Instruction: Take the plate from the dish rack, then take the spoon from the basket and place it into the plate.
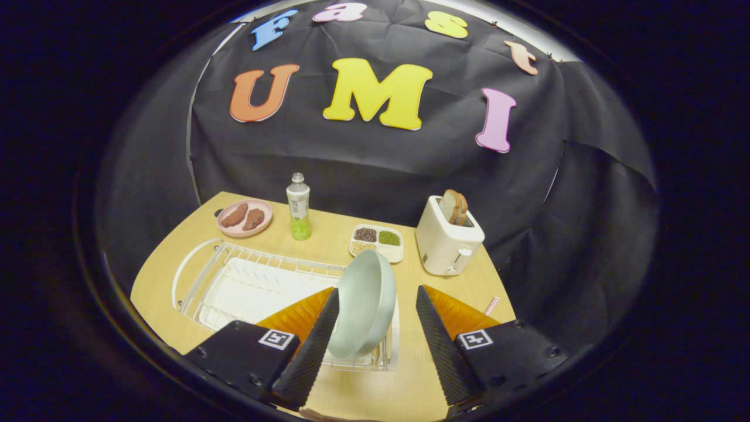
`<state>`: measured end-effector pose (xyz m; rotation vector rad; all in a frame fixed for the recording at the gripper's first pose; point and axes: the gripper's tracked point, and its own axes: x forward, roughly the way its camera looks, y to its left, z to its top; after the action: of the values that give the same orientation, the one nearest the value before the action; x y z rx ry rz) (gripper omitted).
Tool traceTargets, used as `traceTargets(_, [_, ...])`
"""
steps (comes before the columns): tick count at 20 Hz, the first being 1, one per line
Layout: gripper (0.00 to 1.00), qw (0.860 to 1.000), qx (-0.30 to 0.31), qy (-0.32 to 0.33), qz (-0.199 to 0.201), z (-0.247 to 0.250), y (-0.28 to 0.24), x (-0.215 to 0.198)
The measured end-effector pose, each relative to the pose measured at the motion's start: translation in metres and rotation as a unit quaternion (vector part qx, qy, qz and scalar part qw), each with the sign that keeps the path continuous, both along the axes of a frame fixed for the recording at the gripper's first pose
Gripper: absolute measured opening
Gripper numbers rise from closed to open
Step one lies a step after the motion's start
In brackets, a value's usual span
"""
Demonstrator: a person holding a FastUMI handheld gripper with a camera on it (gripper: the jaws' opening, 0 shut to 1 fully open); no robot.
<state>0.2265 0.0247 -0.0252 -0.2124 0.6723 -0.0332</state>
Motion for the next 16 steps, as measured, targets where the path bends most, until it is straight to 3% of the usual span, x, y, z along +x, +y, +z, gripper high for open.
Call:
traceTargets(5, [0.63, 0.994, -0.053, 0.089, -0.041, -0.008, -0.008, 0.028])
traceTargets(8, [0.48, 0.983, -0.071, 0.157, -0.071, -0.023, -0.016, 0.031])
traceTargets(13, [0.26, 0.974, -0.074, 0.196, -0.085, -0.033, -0.022, 0.045])
traceTargets(16, [0.24, 0.967, -0.074, 0.227, -0.089, -0.042, -0.024, 0.043])
